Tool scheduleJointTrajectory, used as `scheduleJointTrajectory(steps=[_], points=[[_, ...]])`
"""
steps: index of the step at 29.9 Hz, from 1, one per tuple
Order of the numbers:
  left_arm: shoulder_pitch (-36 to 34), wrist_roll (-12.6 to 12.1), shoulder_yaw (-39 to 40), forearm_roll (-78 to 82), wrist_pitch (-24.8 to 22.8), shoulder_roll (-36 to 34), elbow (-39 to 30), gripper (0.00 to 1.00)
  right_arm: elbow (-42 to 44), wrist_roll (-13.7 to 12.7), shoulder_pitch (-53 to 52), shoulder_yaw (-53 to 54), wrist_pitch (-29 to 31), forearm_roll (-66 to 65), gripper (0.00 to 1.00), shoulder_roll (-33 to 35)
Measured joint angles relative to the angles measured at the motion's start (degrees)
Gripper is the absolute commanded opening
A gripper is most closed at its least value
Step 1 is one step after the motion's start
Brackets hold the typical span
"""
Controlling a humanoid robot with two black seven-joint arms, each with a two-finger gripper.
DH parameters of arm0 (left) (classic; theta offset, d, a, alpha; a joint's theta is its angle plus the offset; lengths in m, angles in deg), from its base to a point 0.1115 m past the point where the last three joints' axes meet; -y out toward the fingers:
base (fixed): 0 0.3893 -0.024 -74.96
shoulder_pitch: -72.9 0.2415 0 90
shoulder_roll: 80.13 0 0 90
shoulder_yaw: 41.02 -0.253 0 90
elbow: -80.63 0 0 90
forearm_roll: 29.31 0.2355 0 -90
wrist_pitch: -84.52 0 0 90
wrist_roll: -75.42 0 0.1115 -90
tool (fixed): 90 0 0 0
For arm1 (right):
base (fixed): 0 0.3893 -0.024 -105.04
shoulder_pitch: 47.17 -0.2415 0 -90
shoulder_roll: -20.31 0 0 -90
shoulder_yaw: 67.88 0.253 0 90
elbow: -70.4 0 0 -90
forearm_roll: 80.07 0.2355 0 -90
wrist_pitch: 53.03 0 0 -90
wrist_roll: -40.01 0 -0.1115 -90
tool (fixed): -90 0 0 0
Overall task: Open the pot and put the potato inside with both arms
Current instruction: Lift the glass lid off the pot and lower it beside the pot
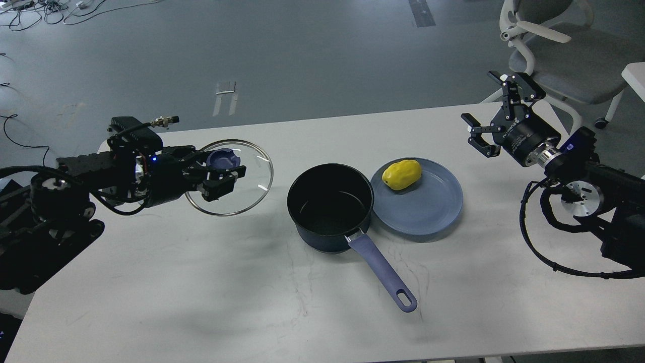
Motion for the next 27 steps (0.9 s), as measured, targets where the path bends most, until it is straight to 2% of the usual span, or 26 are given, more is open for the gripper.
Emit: scheduleJointTrajectory(steps=[9, 25, 26, 27], points=[[7.25, 0.14, -0.06, -2.01, 4.50, 0.00, 6.63, 0.23, 0.07, 0.00, 0.00, 0.00, 0.00, 0.00, 1.00, -0.09], [13.19, 0.11, 0.45, -2.30, 6.80, 5.73, 13.47, 0.25, 0.47, 0.00, 0.00, 0.10, 0.00, 0.00, 1.00, -0.21], [13.28, 0.11, 0.45, -2.30, 6.82, 5.85, 13.58, 0.27, 0.46, 0.00, 0.00, 0.10, 0.00, 0.00, 1.00, -0.21], [13.35, 0.15, 0.45, -2.30, 6.83, 5.90, 13.63, 0.34, 0.46, 0.00, 0.00, 0.10, 0.00, 0.00, 1.00, -0.21]])
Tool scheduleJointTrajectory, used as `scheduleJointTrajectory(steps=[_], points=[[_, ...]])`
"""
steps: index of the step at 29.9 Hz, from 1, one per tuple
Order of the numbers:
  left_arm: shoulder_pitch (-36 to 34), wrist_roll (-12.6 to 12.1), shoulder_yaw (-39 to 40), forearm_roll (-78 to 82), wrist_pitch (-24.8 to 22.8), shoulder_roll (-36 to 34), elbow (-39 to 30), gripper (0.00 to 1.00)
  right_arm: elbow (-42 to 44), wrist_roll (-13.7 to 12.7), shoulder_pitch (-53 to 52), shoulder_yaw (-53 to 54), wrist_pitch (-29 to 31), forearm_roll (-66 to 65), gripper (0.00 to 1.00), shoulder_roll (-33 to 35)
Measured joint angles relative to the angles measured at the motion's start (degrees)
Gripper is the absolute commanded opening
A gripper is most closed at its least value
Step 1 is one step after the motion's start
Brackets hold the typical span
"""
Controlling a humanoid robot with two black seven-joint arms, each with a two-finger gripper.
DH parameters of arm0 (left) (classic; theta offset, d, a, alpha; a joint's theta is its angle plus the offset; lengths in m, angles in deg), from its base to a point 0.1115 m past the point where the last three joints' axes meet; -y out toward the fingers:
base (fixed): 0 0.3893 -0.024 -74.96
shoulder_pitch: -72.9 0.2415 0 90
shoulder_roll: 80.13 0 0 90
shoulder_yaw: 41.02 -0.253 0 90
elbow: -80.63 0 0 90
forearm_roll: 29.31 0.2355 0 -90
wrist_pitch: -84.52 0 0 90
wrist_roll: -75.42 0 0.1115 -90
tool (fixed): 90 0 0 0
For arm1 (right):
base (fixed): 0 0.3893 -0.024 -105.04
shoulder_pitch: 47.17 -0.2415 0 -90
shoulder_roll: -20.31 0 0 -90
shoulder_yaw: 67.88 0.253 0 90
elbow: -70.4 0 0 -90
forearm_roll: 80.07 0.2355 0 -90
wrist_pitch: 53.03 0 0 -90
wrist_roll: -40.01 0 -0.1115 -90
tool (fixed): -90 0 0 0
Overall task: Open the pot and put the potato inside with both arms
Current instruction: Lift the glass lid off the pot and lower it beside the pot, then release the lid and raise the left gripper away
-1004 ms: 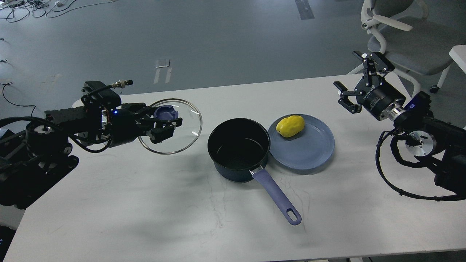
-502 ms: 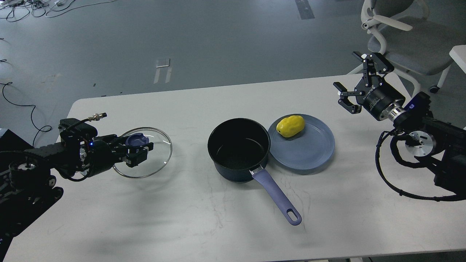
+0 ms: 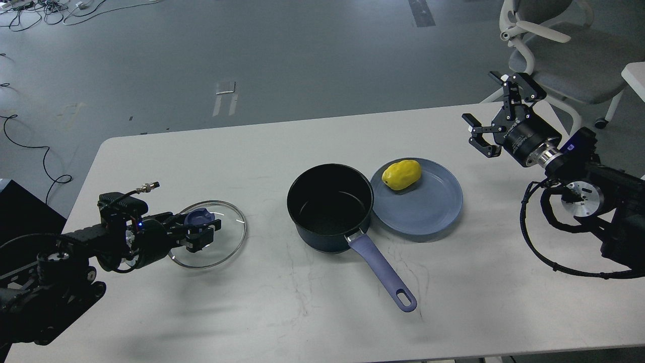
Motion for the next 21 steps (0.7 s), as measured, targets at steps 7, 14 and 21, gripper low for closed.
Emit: scheduleJointTrajectory(steps=[7, 14, 21], points=[[0.35, 0.10, 0.08, -1.64, -0.05, -0.31, -0.26, 0.92, 0.00, 0.00, 0.00, 0.00, 0.00, 0.00, 1.00, 0.00], [-0.01, 0.33, 0.31, -2.78, -0.19, -0.57, -0.84, 0.98, 0.07, 0.00, 0.00, 0.00, 0.00, 0.00, 1.00, 0.00], [-3.38, 1.43, 1.33, -12.17, -2.13, -4.97, -8.45, 0.98, 0.04, 0.00, 0.00, 0.00, 0.00, 0.00, 1.00, -0.05]])
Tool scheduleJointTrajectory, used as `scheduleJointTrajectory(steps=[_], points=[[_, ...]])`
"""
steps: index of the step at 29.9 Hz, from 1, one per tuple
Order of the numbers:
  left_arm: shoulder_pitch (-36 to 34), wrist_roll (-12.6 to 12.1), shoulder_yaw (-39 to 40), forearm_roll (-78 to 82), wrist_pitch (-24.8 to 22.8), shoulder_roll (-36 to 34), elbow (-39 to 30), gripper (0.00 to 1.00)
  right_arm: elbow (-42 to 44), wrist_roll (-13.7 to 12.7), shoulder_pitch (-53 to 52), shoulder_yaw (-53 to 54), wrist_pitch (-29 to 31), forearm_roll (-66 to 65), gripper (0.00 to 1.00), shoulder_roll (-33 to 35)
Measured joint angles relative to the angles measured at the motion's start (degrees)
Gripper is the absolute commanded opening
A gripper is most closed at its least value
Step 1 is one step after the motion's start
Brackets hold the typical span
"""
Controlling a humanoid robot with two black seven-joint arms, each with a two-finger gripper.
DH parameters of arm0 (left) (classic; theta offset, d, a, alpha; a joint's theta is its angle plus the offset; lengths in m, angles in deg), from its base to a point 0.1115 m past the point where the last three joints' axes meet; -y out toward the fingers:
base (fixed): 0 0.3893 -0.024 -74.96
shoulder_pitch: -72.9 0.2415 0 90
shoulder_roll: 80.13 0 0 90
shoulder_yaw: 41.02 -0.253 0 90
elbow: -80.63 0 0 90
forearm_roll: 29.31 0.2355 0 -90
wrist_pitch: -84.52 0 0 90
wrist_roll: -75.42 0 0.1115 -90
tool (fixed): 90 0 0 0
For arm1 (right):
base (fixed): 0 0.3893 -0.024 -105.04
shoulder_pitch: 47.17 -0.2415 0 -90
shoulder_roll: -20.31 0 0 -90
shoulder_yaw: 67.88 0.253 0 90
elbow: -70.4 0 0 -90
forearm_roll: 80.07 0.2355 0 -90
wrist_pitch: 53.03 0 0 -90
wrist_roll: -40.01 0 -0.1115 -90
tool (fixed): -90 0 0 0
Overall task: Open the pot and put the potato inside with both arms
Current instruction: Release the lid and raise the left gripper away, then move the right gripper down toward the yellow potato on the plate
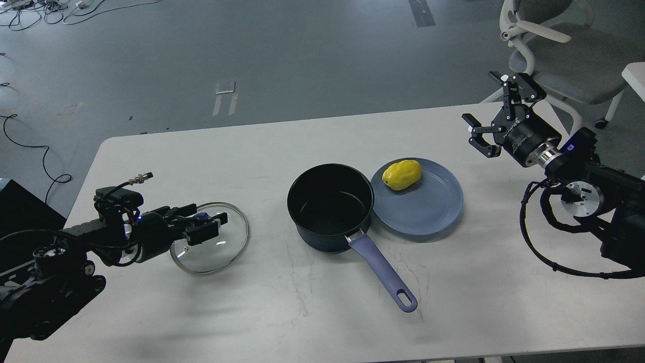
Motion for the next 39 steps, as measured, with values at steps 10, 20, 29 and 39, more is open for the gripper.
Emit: scheduleJointTrajectory(steps=[10, 20, 29, 39], points=[[-13.25, -1.55, 3.89, -43.69, -12.23, -4.69, -5.11, 0.98, -0.44, 0.00, -0.23, 0.00, 0.00, 0.00, 1.00, -0.10], [-13.48, -1.24, 7.97, -65.68, -11.05, -1.15, -2.96, 0.98, -3.86, 0.00, -7.26, -3.73, 0.00, -9.73, 1.00, 4.45], [-13.25, -1.23, 10.31, -74.01, -4.15, 1.51, -1.68, 0.98, -9.50, 0.00, -33.78, -31.53, 0.02, -32.11, 1.00, 12.38], [-12.98, -1.40, 11.14, -74.04, -4.03, 2.42, -2.36, 0.98, -8.61, 0.00, -51.44, -60.36, 0.02, -53.15, 1.00, -1.50]])
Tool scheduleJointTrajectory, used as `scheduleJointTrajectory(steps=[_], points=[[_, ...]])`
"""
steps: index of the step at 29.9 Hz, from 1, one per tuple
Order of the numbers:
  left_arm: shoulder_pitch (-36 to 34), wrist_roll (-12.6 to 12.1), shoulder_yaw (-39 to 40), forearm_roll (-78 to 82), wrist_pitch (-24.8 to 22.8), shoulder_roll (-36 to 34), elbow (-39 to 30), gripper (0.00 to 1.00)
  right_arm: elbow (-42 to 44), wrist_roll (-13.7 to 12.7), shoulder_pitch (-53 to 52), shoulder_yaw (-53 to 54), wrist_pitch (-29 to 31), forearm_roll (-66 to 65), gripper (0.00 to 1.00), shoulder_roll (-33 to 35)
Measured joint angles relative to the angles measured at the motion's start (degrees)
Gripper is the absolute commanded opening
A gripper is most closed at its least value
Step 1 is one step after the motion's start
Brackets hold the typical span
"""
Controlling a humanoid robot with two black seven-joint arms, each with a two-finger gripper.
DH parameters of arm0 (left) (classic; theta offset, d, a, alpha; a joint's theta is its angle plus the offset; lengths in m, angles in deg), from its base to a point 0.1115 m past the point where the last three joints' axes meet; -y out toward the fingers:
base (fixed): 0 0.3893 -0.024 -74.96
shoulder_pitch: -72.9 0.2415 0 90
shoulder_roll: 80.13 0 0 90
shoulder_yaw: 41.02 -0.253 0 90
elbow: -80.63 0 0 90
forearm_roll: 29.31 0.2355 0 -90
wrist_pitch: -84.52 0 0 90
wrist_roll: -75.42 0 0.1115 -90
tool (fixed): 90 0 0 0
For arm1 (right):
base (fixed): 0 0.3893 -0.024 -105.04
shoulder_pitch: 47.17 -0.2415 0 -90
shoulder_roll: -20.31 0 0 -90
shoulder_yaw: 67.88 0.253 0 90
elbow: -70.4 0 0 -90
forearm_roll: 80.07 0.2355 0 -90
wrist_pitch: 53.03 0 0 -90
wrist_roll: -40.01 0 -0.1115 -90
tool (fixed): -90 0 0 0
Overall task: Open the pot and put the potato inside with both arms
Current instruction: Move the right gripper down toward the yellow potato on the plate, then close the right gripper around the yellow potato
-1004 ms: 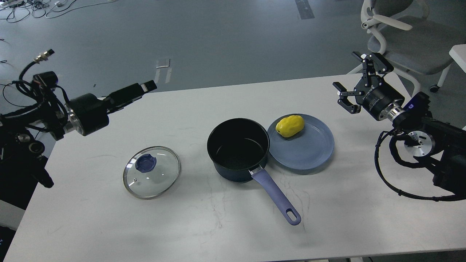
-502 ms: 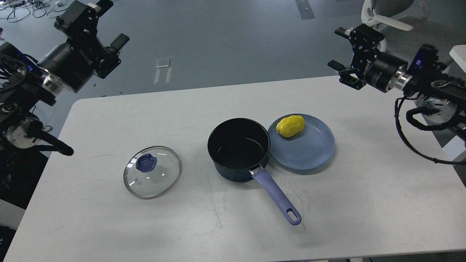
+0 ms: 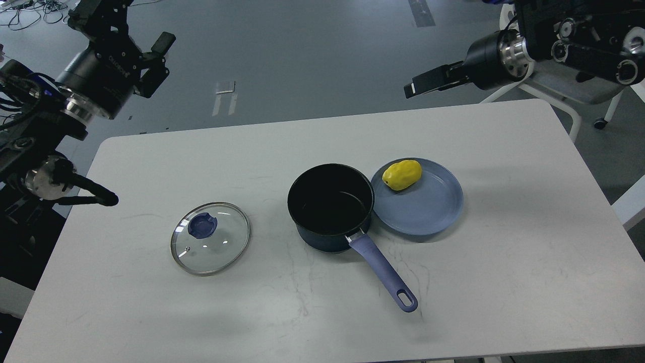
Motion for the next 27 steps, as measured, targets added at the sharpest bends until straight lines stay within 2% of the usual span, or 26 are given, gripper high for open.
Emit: scheduleJointTrajectory(steps=[5, 11, 27], points=[[0.00, -0.10, 0.24, 0.07, -0.28, 0.08, -0.90, 0.98, 3.39, 0.01, -0.42, -12.16, -0.76, -1.83, 1.00, -9.13], [0.09, -0.14, 0.26, 0.10, -0.28, 0.08, -1.45, 0.98, 7.14, 0.00, 0.82, -18.95, -2.55, -2.04, 1.00, -16.25], [1.19, -0.13, 0.26, 0.21, -0.28, -0.43, -2.98, 0.98, 14.20, -0.01, 11.03, -19.37, -3.22, -0.95, 1.00, -20.79]])
